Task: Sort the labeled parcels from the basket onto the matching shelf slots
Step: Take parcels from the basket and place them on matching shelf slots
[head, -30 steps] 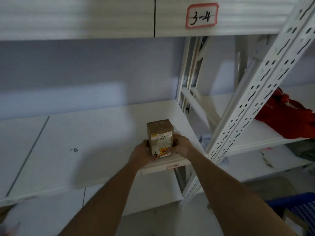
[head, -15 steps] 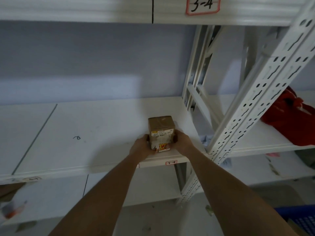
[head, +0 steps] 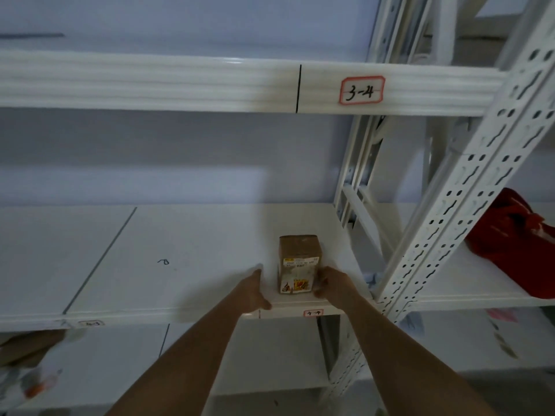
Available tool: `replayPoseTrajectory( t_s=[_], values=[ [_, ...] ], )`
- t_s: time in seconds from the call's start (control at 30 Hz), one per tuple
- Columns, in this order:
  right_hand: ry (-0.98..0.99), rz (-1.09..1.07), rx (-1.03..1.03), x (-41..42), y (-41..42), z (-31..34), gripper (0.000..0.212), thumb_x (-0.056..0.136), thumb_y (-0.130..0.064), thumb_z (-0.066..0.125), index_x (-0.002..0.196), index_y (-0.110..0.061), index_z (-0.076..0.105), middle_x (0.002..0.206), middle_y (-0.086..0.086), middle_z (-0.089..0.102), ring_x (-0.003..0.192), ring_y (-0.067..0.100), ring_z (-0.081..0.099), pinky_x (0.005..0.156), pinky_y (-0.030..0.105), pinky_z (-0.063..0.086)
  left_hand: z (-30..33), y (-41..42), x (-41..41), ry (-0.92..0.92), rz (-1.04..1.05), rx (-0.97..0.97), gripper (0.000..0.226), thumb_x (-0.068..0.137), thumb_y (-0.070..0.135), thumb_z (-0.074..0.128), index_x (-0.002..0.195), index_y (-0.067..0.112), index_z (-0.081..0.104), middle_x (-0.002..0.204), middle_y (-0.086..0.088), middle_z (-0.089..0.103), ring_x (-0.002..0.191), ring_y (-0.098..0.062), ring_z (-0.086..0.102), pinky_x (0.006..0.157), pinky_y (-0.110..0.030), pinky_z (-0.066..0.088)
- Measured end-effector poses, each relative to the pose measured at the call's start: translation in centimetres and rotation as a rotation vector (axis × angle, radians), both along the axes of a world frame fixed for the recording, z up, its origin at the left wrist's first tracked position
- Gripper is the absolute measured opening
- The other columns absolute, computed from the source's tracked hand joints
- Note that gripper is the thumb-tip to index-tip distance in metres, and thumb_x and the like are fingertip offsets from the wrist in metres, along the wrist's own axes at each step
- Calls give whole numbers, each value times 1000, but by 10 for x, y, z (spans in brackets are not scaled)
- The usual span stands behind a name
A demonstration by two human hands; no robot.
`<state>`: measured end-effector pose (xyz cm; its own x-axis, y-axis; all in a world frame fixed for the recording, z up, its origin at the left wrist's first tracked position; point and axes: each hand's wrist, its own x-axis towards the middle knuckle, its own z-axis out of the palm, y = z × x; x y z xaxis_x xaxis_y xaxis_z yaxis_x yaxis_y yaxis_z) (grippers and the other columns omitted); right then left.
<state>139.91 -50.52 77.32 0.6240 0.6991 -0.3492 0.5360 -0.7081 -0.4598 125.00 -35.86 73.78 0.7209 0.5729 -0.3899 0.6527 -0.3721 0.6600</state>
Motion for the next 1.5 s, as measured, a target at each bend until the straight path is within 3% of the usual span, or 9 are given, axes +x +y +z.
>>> replayPoseTrajectory(
  t_s=[0.1, 0.2, 0.53, 0.77, 0.9, 1.07, 1.23, 1.37, 1.5],
  values=[
    [140, -32, -111, -7, -3, 10, 53, 81, -12, 69, 123, -13, 36, 101, 6, 57, 80, 17, 60, 63, 26, 54, 7, 3, -15, 28, 24, -10, 104, 76, 12, 77, 151, 6, 5, 156, -13, 21, 142, -26, 25, 114, -32, 27],
    [268, -11, -299, -22, -8, 23, 21, 88, -22, 65, 98, -14, 49, 79, 0, 55, 62, 9, 54, 45, 17, 44, 22, 3, -30, 11, 51, -4, 100, 77, 14, 76, 151, 6, 9, 155, -12, 24, 141, -25, 28, 114, -33, 28],
    [198, 203, -190, -135, 92, 73, 39, 92, -26, 59, 121, -2, 53, 77, 1, 54, 61, 12, 53, 57, 24, 44, 99, 50, -153, -99, 226, 95, 86, 78, 19, 76, 146, 6, 25, 146, -13, 38, 131, -25, 42, 105, -29, 38],
    [9, 440, 9, -278, 192, 110, 34, 89, -18, 61, 115, 4, 60, 84, 4, 54, 66, 11, 51, 49, 10, 39, 132, 96, -354, -64, 502, 160, 80, 80, 24, 74, 143, 5, 30, 144, -15, 40, 129, -27, 44, 103, -33, 41],
    [-89, 608, 6, -386, 237, 121, 19, 88, -19, 58, 101, -6, 63, 103, 13, 61, 99, 26, 61, 83, 28, 48, 140, 110, -487, -30, 741, 189, 79, 79, 22, 74, 144, 10, 31, 140, -13, 46, 125, -27, 49, 91, -28, 44],
    [-110, 883, 19, -523, 279, 122, 22, 89, -19, 57, 103, -2, 64, 113, 16, 63, 113, 31, 58, 88, 31, 46, 140, 116, -648, 131, 867, 214, 67, 81, 21, 72, 138, 8, 39, 138, -11, 49, 123, -26, 51, 98, -30, 42],
    [-114, 1048, -4, -642, 327, 106, 23, 80, -29, 56, 85, -8, 64, 99, 10, 66, 100, 25, 61, 76, 25, 45, 110, 108, -772, 314, 937, 185, 45, 86, 27, 64, 124, 11, 46, 125, -7, 55, 106, -21, 57, 81, -28, 44],
    [-84, 1204, -90, -734, 374, 78, 27, 93, -16, 50, 115, -5, 61, 118, 12, 61, 108, 24, 57, 82, 25, 41, 76, 87, -848, 421, 1086, 85, 41, 86, 24, 62, 123, 12, 49, 116, -5, 58, 94, -17, 56, 78, -23, 44],
    [-77, 1346, -131, -819, 430, 49, 20, 94, -16, 45, 97, -7, 62, 101, 9, 60, 98, 23, 58, 81, 28, 44, 45, 98, -920, 538, 1109, -15, 44, 90, 29, 55, 130, 12, 46, 123, -6, 53, 105, -19, 52, 88, -28, 43]
  ],
)
